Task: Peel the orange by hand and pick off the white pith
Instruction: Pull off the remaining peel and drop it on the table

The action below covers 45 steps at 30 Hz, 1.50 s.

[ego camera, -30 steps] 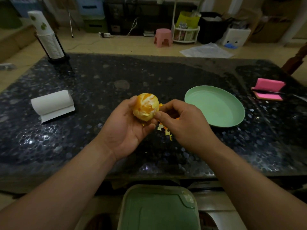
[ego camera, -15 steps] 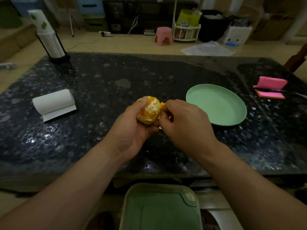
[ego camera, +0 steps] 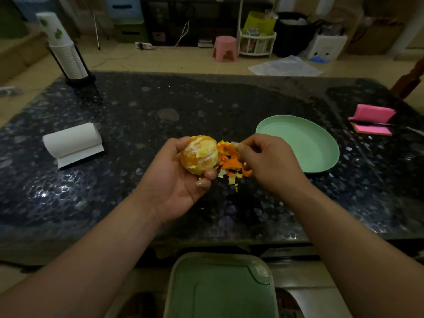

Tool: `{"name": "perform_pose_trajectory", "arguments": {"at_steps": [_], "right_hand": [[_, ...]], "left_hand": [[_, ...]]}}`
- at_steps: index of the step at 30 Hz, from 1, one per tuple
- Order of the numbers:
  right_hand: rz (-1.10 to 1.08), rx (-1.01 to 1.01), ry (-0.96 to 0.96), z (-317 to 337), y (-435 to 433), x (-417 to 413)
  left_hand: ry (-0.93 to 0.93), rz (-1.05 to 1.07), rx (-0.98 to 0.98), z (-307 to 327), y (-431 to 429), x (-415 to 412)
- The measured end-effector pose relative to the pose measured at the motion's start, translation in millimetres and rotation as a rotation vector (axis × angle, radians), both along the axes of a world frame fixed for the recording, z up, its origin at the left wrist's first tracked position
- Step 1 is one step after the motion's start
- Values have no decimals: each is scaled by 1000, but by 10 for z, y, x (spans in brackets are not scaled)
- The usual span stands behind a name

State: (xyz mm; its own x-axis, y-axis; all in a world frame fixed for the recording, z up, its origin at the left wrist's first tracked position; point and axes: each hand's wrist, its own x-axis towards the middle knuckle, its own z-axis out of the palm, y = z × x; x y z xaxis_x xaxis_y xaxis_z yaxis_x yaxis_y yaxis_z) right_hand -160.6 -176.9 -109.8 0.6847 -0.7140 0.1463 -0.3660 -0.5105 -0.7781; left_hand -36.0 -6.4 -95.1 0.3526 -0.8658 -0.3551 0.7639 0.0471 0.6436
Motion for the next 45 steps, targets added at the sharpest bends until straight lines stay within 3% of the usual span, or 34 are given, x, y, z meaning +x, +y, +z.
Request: {"name": "perform_pose_trajectory", "arguments": {"at_steps": [10,16,20,27,38,45], "right_hand": [[4,-326,240,-99,20,59],[17,-370,140,55,154,33],[160,-227,-31,158,314,-23],[191,-316,20,147,383,-33],[52,-671,101,176,492,13],[25,-707,104,192,531,33]], "left_hand": [[16,68,92,-33,-39,-45],[18,155,76,-19,-89,-71],[-15,177,43,-20,-108,-89],[-134,158,36,-17,-100,-128],[-251,242,75,-56,-130,-179],[-292,257,69,-80,-126,-204]]}}
